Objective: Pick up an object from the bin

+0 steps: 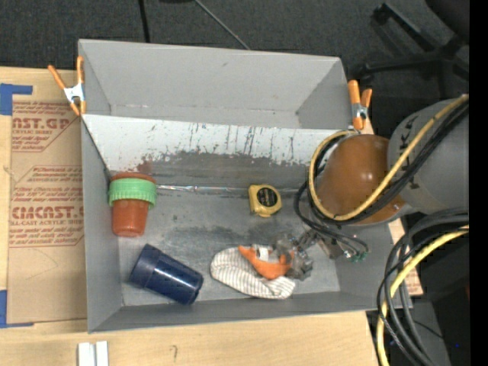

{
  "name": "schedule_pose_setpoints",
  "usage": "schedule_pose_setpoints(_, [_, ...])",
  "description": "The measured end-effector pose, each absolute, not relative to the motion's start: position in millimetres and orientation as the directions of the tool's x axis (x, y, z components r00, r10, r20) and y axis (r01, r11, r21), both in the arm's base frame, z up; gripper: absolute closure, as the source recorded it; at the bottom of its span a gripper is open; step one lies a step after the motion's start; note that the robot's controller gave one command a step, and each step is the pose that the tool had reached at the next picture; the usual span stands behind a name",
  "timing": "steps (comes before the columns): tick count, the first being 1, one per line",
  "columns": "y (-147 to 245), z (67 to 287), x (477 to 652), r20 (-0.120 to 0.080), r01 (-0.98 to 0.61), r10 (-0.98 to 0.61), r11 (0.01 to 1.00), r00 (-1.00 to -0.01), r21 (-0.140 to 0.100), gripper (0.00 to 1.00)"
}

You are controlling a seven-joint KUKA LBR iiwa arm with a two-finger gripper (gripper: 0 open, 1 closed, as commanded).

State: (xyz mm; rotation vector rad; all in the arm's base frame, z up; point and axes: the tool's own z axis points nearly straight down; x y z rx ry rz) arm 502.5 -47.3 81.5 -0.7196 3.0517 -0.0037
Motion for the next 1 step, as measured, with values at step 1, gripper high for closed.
schedule_pose_setpoints(1, [-47.4, 81.5, 502.5, -0.005, -0.447, -0.447, 0.895, -0.895, -0.004, 1.00])
